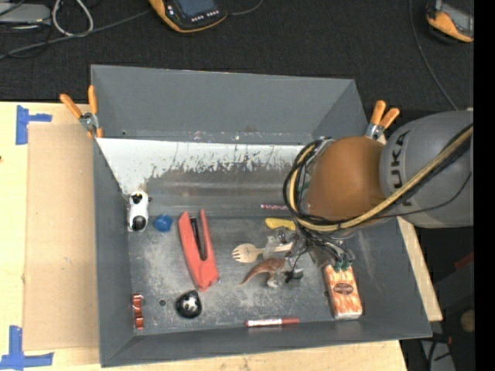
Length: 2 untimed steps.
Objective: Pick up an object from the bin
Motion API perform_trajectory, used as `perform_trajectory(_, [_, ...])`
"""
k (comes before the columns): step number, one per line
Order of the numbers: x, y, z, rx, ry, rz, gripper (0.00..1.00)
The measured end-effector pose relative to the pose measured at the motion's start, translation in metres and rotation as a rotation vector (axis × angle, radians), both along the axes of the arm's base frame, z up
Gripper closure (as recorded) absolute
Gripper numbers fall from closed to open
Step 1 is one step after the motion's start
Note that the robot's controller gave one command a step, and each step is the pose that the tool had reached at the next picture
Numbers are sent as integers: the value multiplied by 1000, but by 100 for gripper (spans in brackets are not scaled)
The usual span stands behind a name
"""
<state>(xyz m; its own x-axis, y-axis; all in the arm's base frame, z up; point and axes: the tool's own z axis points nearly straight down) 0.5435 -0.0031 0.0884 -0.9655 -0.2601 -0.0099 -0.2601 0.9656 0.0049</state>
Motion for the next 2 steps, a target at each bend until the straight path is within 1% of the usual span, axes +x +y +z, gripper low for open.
perform_trajectory(1, [0,0,0,0,0,-2,100])
perform_trajectory(2, [22,5,67,0,4,-12,100])
